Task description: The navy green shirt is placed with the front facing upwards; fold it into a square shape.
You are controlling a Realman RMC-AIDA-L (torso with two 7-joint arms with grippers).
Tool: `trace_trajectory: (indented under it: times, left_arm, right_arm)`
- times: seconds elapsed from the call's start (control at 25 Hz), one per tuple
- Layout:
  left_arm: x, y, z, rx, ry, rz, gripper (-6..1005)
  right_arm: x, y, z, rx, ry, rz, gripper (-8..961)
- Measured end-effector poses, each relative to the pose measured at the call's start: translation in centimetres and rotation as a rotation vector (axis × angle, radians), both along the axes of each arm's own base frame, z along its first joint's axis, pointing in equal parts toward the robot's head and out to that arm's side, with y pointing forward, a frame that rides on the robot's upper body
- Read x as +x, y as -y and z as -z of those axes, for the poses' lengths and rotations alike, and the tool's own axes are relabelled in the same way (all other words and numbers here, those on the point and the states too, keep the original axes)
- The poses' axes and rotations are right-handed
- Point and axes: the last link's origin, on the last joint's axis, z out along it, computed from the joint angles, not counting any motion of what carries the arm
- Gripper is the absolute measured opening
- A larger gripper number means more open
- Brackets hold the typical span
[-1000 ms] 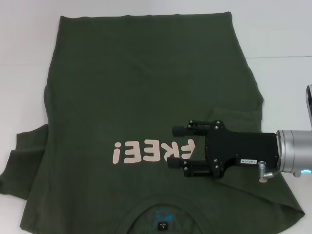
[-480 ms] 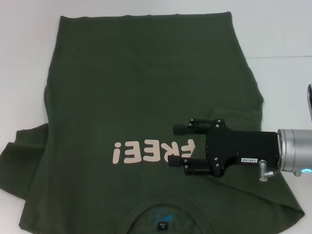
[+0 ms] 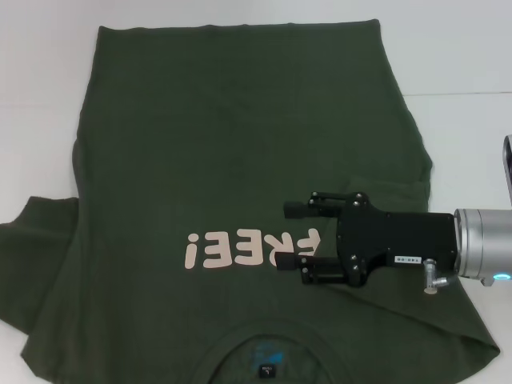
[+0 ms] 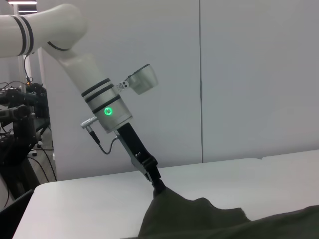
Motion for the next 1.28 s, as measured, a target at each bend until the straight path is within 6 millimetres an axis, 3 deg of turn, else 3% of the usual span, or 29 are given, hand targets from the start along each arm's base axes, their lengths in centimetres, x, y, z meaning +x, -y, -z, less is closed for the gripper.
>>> trace_trajectory:
  times: [0.96,1.28]
  left_arm:
    - [-0.4,-0.8,-2.0,0.107,-0.046,0.004,0]
    - [1.5,-0.8,-1.8,0.067,-0.024,0.041,0]
  right_arm:
    - [-0.2,-0.5,0.0,0.013,0.010,0.002,766]
    - [-0.1,-0.6,0.1,0.015,0.014,0.009,765]
